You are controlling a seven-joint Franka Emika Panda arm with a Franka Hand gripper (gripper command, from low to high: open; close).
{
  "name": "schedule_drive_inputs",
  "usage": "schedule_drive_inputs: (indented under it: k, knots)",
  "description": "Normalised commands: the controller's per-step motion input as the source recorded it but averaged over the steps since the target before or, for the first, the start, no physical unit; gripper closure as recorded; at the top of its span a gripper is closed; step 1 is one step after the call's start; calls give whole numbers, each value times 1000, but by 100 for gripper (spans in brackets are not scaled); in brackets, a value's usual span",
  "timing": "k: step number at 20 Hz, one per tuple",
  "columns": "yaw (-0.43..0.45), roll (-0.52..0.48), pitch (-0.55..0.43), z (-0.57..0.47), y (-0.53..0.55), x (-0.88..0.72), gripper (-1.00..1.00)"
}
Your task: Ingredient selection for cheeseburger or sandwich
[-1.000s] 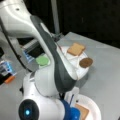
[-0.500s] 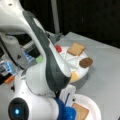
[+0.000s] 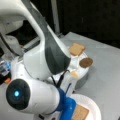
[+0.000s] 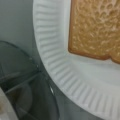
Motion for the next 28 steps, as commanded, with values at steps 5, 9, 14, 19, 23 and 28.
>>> schedule_drive_inputs:
  k: [5,9,14,19,23,28]
  knots:
    - [-225,-604,-43,319,642,-694,-100]
    - [-241,-606,-148,42,727,-884,-100]
    - [-230,-533,-209,-189,682,-858,-100]
    - [-123,-349,-192,-251,605,-782,-100]
    - [109,-238,-106,-45,524,-741,-100]
    - [141,-197,-115,-21,419,-423,-100]
